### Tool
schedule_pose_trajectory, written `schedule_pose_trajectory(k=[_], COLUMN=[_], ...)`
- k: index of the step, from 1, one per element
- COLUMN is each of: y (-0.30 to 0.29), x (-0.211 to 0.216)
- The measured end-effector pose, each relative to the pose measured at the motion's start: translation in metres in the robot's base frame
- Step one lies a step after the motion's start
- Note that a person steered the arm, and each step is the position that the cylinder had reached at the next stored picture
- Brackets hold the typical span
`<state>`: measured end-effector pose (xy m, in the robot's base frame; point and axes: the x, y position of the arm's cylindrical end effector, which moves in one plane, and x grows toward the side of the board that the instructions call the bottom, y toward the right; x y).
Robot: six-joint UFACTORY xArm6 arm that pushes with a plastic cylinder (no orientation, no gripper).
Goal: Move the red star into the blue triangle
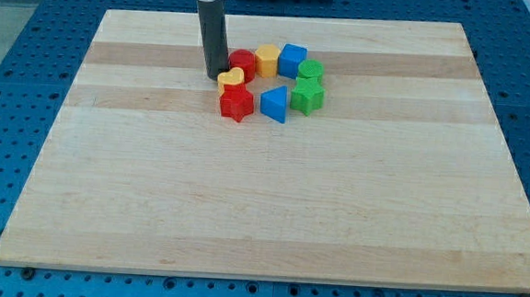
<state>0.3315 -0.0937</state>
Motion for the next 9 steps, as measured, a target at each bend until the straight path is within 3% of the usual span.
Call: schedule_pose_trajectory(k=[3,4,5,9], y=[-0.046,-0.05,-0.049,0.007], x=[0.005,0.037,0.07,0.077])
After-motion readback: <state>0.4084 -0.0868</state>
